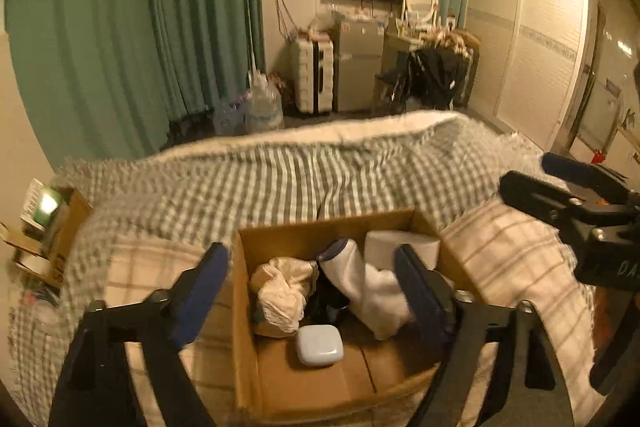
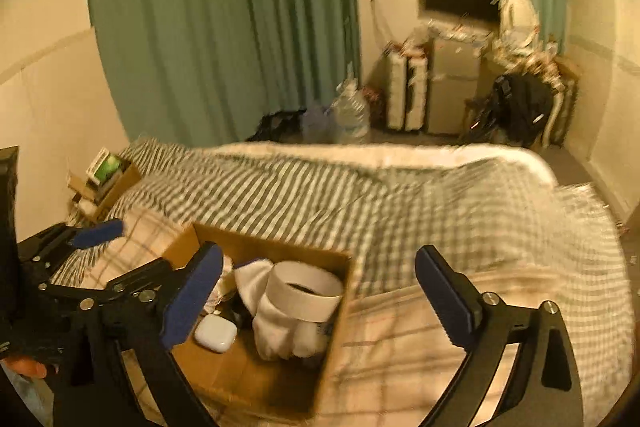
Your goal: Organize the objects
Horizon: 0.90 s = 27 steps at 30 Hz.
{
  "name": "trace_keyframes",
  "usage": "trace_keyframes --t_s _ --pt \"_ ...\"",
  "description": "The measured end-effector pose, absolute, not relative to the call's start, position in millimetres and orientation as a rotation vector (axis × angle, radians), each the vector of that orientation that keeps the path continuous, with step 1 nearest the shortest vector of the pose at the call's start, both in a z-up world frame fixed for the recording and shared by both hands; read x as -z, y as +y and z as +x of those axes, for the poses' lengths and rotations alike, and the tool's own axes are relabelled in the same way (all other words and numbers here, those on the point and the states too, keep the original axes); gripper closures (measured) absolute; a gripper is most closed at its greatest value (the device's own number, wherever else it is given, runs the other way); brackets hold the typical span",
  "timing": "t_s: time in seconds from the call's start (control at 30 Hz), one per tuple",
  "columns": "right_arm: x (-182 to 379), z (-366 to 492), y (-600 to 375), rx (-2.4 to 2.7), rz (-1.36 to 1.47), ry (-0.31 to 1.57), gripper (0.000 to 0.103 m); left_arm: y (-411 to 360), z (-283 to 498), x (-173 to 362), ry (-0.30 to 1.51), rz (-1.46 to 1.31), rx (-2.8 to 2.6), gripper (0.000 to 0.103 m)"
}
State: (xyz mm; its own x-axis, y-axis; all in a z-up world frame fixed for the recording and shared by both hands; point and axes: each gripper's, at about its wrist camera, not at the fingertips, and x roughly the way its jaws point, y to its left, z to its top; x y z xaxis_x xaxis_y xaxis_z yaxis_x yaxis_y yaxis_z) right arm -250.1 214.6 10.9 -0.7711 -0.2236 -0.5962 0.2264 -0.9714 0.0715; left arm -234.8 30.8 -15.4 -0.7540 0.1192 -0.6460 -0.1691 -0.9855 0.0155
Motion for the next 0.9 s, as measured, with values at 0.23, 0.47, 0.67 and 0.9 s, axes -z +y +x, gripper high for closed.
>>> trace_keyframes --t_s 0.23,0.47,0.67,0.9 --pt "-89.9 -174.7 227.7 2.867 0.759 0.064 0.0 31.4 -171.0 -57.2 0.059 -0.824 -2.889 0.0" --pt "-131.1 -99.2 230.7 2.956 0.559 0.06 0.0 17.8 -107.9 -97.4 -0.025 -0.647 -2.981 0.0" --pt "-123.1 -50.3 230.4 3.037 0.451 0.103 0.0 10.5 -61.9 -81.9 -0.093 -0.528 -3.028 0.0" --pt "-63.2 -31.7 214.3 3.074 0.428 0.15 0.0 7.0 -47.8 -33.8 -0.071 -0.543 -3.072 0.0"
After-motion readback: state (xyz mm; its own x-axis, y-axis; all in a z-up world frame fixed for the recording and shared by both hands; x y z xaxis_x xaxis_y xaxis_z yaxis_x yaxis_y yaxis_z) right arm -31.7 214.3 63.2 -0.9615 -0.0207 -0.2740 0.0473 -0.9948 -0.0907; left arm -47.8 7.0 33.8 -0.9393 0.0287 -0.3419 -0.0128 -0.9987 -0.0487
